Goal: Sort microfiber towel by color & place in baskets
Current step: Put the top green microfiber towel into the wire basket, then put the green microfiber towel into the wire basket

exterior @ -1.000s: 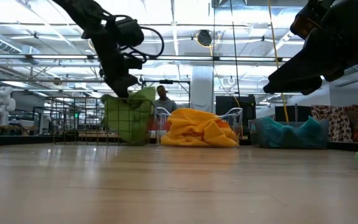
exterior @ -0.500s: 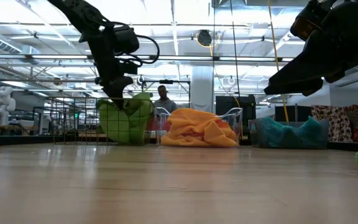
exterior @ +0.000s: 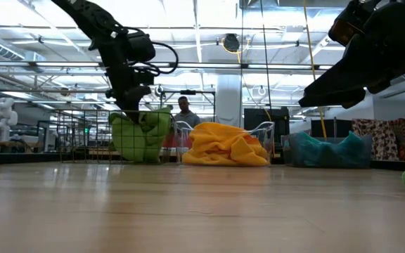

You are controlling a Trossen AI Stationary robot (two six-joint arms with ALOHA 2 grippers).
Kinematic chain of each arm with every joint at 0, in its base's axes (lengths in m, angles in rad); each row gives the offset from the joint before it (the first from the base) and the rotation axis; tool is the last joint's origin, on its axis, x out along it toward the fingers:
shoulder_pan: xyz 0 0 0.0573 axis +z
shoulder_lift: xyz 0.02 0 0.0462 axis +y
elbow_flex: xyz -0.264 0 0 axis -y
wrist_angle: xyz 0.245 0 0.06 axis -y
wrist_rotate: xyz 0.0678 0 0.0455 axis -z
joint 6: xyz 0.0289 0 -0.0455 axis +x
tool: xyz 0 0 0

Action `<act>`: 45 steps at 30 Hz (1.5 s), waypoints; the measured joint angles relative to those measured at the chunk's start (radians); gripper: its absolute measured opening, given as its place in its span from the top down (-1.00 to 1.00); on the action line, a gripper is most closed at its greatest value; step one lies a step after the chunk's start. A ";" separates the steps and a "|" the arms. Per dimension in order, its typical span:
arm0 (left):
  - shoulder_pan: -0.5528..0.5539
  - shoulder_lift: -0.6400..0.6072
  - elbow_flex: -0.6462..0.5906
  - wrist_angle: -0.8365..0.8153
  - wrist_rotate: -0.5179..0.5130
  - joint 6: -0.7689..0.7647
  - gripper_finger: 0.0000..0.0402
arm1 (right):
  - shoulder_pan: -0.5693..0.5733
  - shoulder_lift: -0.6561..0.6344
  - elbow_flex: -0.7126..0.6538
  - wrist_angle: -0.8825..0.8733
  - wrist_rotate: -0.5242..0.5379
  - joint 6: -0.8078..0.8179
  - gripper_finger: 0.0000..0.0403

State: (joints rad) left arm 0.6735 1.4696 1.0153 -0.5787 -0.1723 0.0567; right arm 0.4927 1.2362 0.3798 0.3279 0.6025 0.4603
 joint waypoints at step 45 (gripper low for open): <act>-0.190 -0.115 0.118 -0.177 0.119 -0.104 0.28 | 0.001 0.000 0.005 -0.057 -0.075 0.216 -0.18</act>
State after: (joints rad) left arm 0.4830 1.3544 1.1332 -0.7561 -0.0531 -0.0475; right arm 0.4935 1.2362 0.3845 0.2708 0.5271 0.6763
